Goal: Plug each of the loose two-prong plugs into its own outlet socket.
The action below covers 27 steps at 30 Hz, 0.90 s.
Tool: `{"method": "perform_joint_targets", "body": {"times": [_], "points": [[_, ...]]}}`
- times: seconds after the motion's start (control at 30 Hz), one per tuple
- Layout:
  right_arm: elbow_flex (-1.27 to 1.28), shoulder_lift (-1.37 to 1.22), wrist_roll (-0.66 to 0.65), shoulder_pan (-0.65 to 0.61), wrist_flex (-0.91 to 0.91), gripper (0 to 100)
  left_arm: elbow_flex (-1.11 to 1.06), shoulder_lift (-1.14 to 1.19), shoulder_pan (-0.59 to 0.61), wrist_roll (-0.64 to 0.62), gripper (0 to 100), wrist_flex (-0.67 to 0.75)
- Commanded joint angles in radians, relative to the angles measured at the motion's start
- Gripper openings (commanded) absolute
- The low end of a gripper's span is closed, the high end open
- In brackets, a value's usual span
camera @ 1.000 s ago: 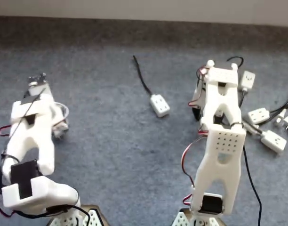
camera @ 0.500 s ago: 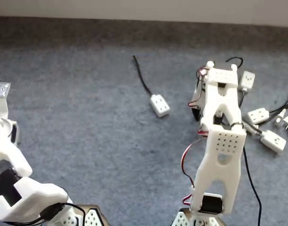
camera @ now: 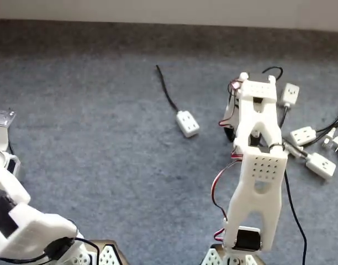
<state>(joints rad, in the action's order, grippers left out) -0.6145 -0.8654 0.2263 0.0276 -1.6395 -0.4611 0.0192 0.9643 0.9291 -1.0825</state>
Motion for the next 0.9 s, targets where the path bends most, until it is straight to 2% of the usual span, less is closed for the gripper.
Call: {"method": "perform_joint_targets", "body": {"times": [0.0,0.17,0.27,0.37,0.6,0.7,0.87], "points": [[0.007,-0.004,0.003,-0.053,0.022,22.1,0.031,-0.13,-0.018,0.0,18,-0.098],[0.007,-0.005,0.002,-0.053,0.022,22.1,0.028,-0.193,-0.015,-0.265,18,-0.109],[0.002,-0.031,-0.041,-0.054,0.022,22.1,-0.002,-0.185,-0.013,-0.44,18,-0.107],[-0.004,-0.054,-0.044,-0.058,0.012,22.1,-0.039,-0.133,-0.024,-0.562,18,-0.091],[-0.004,-0.056,-0.046,-0.056,0.015,22.1,-0.022,0.09,-0.041,-0.643,18,0.031],[-0.004,-0.056,-0.051,-0.056,0.019,22.1,0.061,0.136,-0.047,-0.654,18,-0.014],[-0.004,-0.056,-0.051,-0.056,0.021,22.1,0.183,0.104,-0.062,-0.68,18,-0.172]]}}
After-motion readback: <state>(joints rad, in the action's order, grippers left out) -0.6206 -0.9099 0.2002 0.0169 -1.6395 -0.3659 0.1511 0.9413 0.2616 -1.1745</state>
